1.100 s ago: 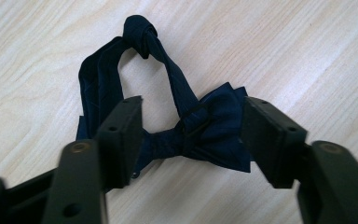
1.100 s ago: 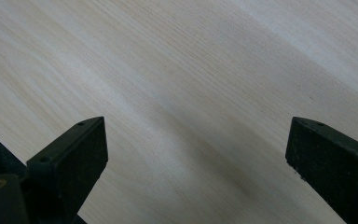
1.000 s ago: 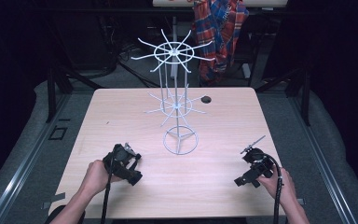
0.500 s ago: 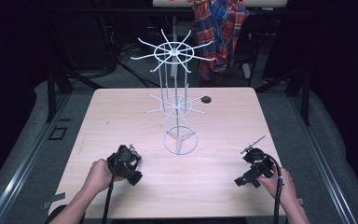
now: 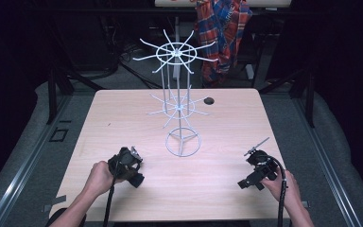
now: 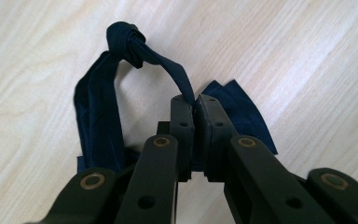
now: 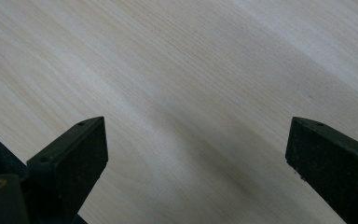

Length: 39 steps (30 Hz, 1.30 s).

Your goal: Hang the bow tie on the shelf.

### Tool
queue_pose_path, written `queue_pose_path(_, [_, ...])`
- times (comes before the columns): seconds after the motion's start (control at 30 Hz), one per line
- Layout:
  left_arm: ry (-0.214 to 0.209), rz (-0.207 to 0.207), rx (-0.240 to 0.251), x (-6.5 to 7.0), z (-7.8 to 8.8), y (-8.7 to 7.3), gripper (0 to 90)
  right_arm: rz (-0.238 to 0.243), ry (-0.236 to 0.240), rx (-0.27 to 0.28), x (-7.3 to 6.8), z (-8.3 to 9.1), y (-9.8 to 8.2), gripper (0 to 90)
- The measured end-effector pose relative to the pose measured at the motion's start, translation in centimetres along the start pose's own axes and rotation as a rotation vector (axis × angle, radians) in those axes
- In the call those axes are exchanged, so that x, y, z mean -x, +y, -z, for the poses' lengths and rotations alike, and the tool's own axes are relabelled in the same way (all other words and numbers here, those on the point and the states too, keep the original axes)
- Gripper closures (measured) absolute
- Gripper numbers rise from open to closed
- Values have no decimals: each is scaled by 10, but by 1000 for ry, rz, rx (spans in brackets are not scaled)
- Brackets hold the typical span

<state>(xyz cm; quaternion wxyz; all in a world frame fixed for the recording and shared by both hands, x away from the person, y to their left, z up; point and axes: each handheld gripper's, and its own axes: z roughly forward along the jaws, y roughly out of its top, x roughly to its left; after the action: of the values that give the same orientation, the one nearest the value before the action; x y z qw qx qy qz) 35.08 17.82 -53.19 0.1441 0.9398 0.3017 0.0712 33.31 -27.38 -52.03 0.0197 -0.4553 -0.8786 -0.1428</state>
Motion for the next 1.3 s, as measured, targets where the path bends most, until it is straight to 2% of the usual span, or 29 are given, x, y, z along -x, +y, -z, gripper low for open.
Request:
queue_pose_path(0.03, [-3,4,10,-1,1,0,854,7,-1,-8,1,1,0,52])
queue_pose_path(0.07, [-3,5,21,-1,3,0,854,-10,8,14,0,-1,0,52])
queue_pose_path(0.13, [-4,11,35,-2,5,-1,855,2,-1,3,0,0,0,52])
queue_pose_path(0.17, [-5,11,45,-2,7,-1,855,-19,3,26,-1,-1,-1,52])
queue_pose_path(0.23, [-7,18,70,-3,10,-2,855,7,-1,-1,1,1,0,52])
queue_pose_path(0.27, [-8,28,91,-3,13,-2,856,-16,3,25,-1,-1,-1,52])
queue_pose_path(0.3, [-12,31,102,-4,14,-2,856,-23,4,29,-1,-1,-1,52])
queue_pose_path(0.33, [-14,40,123,-5,18,-3,856,-11,3,7,0,0,0,52])
queue_pose_path(0.47, [-30,72,172,-9,24,-6,856,-5,1,12,0,0,0,52])
queue_pose_path(0.57, [-61,111,216,-14,29,-9,856,-6,4,12,0,0,0,52])
queue_pose_path(0.6, [-75,119,228,-15,30,-10,856,-22,5,27,-2,-1,-1,52])
queue_pose_path(0.8, [-134,173,299,-20,37,-13,856,-30,6,16,-2,-1,-1,52])
queue_pose_path(0.87, [-143,186,316,-21,39,-14,856,-24,5,24,-2,-1,-1,52])
queue_pose_path(0.97, [-152,197,334,-23,41,-14,856,0,1,-4,0,0,0,52])
queue_pose_path(1.0, [-152,199,336,-23,42,-14,856,-15,2,-2,-1,0,0,52])
queue_pose_path(1.07, [-146,200,336,-23,43,-13,856,-9,6,1,0,0,0,52])
queue_pose_path(1.1, [-146,198,338,-23,43,-13,856,-26,3,20,-1,-1,-1,52])
queue_pose_path(1.13, [-141,198,343,-23,44,-12,856,-10,2,2,0,0,0,52])
queue_pose_path(1.17, [-140,200,347,-23,44,-12,856,-32,4,28,-1,-2,-1,52])
queue_pose_path(1.23, [-137,203,356,-23,46,-11,857,-20,4,7,0,0,-1,52])
queue_pose_path(1.3, [-137,208,366,-24,48,-11,857,-7,1,9,0,-1,0,52])
